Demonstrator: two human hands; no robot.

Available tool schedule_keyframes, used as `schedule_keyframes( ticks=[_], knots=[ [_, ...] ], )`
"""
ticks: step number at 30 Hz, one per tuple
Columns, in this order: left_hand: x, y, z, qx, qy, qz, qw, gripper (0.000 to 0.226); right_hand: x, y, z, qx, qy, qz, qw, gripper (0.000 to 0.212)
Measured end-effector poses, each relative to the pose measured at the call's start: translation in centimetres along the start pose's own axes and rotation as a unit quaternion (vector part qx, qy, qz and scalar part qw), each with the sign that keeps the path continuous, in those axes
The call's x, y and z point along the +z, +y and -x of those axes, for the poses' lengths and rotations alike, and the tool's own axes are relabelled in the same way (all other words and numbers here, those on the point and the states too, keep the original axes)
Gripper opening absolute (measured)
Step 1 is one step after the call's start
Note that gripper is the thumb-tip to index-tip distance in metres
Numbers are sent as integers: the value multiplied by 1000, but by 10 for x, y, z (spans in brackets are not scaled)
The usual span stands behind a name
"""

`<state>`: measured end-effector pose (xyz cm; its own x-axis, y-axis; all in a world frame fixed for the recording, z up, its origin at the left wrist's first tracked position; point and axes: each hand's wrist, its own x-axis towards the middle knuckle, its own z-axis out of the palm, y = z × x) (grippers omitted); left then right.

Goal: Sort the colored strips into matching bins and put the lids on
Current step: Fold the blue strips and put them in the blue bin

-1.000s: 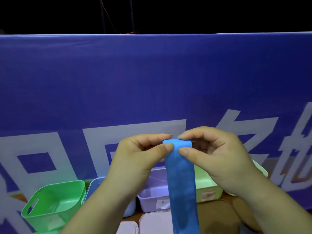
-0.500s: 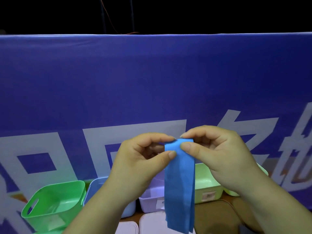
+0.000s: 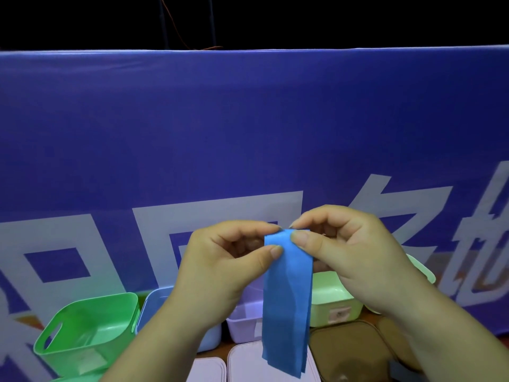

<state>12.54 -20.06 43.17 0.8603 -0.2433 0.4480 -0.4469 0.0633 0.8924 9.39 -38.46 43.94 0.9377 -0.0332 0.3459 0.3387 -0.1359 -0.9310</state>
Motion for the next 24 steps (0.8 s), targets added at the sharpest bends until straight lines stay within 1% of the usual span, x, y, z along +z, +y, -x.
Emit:
schedule_keyframes(
  ticks=[3,6,10,14,17,20,24],
  knots=[
    [0,2,-1,-30,13,7,999,22,-1,4,1,-15,-14,32,999,19],
    [-1,4,-1,-48,20,6,999,22,0,7,3,-40,-7,42,998,29],
    [-2,3,-2,-80,27,37,996,21,2,7,4,-70,-1,36,997,30],
    [-3,2,-3,-99,25,51,993,21,1,5,6,-62,-9,23,998,31],
    [-4,3,-2,-95,17,48,994,19,1,5,6,-59,-12,22,998,31],
    [-4,4,-1,-71,9,31,997,22,2,4,7,-55,-4,25,998,30],
    [-5,2,1,-23,-9,27,999,32,2,1,6,-40,13,6,999,28]
  ],
)
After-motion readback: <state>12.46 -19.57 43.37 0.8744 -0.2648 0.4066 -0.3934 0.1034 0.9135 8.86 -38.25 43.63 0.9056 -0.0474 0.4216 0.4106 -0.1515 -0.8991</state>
